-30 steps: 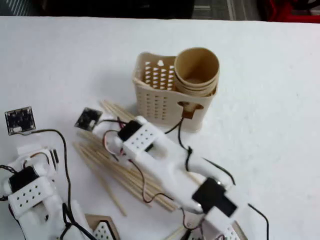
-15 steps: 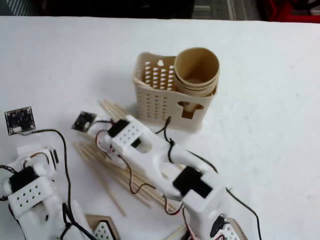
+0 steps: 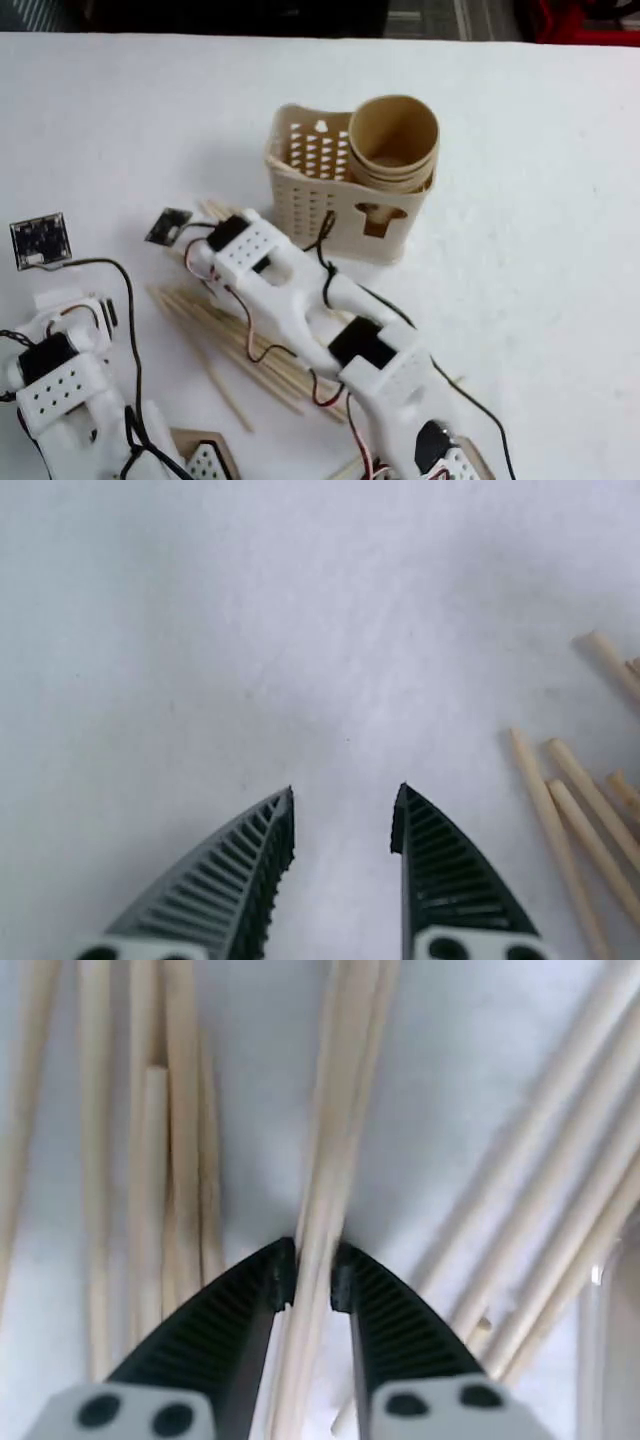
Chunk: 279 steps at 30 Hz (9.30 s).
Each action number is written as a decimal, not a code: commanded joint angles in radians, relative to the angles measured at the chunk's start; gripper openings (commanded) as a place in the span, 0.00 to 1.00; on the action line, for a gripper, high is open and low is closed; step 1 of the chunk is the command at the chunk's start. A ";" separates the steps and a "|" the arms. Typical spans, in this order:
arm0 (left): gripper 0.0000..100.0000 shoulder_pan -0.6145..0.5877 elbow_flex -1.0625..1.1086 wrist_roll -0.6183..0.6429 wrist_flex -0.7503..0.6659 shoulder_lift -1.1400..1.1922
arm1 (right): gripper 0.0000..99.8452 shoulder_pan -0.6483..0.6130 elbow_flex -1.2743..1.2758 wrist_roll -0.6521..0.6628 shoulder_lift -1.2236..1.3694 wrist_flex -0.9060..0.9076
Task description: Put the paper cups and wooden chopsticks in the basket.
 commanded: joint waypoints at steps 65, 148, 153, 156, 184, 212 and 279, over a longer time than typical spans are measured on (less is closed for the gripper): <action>0.17 -0.002 0.002 0.006 -0.017 -0.019 | 0.06 0.424 0.307 -0.132 -0.946 -0.769; 0.28 0.977 -0.539 -0.697 0.235 0.895 | 0.02 0.843 1.131 -0.259 -1.589 -0.487; 0.19 0.995 -0.537 -0.681 0.204 0.941 | 0.02 0.843 1.131 -0.259 -1.589 -0.487; 0.13 1.029 -0.532 -0.677 0.204 0.944 | 0.02 0.843 1.131 -0.259 -1.589 -0.487; 0.02 1.089 -0.534 -0.674 0.549 0.524 | 0.02 0.843 1.148 -0.259 -1.595 -0.493; 0.02 0.940 -1.215 -0.221 0.542 0.259 | 0.02 0.935 1.145 -0.316 -1.596 -0.515; 0.16 0.628 -0.965 0.146 0.316 0.008 | 0.02 0.754 0.683 -0.018 -1.830 0.001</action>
